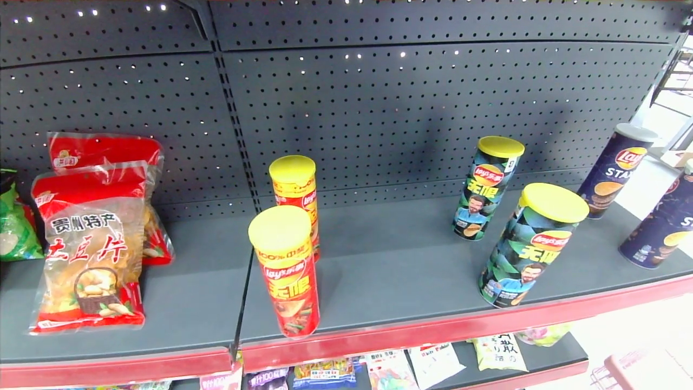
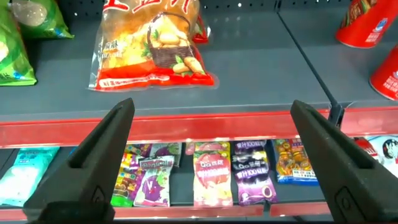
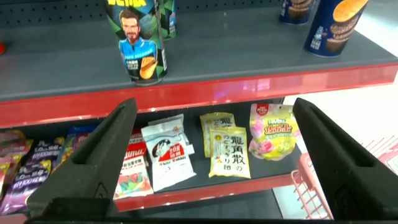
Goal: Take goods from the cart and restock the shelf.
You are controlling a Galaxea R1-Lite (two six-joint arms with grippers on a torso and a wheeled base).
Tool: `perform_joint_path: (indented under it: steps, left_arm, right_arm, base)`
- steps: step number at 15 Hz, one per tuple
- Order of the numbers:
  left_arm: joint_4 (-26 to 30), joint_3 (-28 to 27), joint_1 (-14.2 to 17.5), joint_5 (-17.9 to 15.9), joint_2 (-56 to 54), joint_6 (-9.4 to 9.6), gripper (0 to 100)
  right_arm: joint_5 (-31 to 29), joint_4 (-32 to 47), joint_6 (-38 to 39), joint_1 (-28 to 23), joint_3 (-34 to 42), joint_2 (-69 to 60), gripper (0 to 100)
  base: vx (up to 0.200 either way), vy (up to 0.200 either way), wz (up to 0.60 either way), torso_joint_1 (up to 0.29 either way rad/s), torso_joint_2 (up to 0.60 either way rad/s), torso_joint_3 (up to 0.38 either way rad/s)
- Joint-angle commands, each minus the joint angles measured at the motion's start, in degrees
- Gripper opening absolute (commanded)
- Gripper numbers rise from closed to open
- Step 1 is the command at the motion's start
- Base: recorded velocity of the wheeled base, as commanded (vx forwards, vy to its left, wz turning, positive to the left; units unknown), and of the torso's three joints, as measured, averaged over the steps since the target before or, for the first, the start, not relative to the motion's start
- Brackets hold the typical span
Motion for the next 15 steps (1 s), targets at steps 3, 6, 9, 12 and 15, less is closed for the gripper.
perform_joint_path:
  steps: [3, 6, 9, 12, 15]
  left_arm:
    - [0.0, 0.0, 0.0, 0.0, 0.2, 0.0, 100]
    - [0.0, 0.0, 0.0, -0.1, 0.2, 0.0, 100]
    - [0.0, 0.0, 0.0, -0.1, 0.2, 0.0, 100]
    - [0.0, 0.0, 0.0, -0.1, 0.2, 0.09, 100]
    - [0.0, 0.0, 0.0, -0.1, 0.2, 0.09, 100]
  right_arm:
    - [0.0, 0.0, 0.0, 0.0, 0.0, -0.2, 100]
    - [0.0, 0.0, -0.1, 0.0, 0.0, -0.2, 100]
    - [0.0, 0.0, -0.1, 0.0, 0.0, -0.2, 100]
    - [0.0, 0.0, -0.1, 0.0, 0.0, -0.2, 100]
    - [0.0, 0.0, -0.1, 0.0, 0.0, -0.2, 100]
  base:
    - [-0.2, 0.0, 0.0, -0.002, 0.0, 0.006]
    - [-0.067, 0.0, 0.0, -0.001, 0.0, 0.002]
    - [0.0, 0.0, 0.0, 0.0, 0.0, 0.0]
    - [0.0, 0.0, 0.0, 0.0, 0.0, 0.0]
    - [0.0, -0.2, 0.0, 0.001, 0.01, 0.005]
